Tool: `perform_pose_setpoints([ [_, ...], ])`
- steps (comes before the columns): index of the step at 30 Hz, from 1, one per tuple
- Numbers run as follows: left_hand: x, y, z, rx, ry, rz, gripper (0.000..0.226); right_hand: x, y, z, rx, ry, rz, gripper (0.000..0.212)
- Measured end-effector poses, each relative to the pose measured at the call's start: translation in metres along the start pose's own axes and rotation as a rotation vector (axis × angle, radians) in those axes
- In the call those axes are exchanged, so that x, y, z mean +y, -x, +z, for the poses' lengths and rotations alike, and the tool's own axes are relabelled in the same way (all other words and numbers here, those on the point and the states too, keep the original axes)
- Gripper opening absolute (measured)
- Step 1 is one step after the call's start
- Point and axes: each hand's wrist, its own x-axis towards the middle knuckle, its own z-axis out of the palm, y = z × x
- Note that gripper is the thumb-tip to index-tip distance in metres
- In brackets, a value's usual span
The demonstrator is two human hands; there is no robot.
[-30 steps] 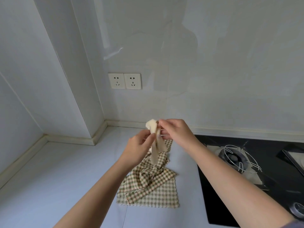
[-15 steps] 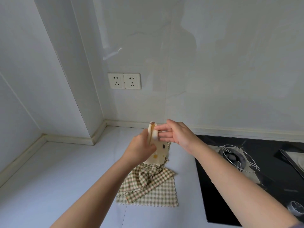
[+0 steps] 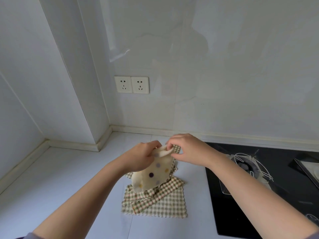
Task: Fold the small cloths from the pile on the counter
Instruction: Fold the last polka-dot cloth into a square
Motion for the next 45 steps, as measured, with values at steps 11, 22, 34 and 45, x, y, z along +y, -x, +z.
perform_pose_setpoints([
  [11, -0.013, 0.015, 0.001, 0.096, -0.001, 0.186, 0.025, -0.003, -0.005, 0.002, 0.060, -0.303, 0.072, 0.010],
  [22, -0.018, 0.012, -0.005, 0.101, -0.174, 0.246, 0.010, 0.007, -0.005, -0.017, -0.134, -0.018, 0.069, 0.013],
  [34, -0.013, 0.007, -0.039, 0.015, -0.204, 0.297, 0.013, -0.004, -0.011, -0.027, -0.236, 0.119, -0.001, 0.007],
  [45, -0.012, 0.000, -0.051, 0.009, -0.217, 0.161, 0.026, 0.000, -0.005, -0.041, -0.136, 0.180, 0.091, 0.045],
])
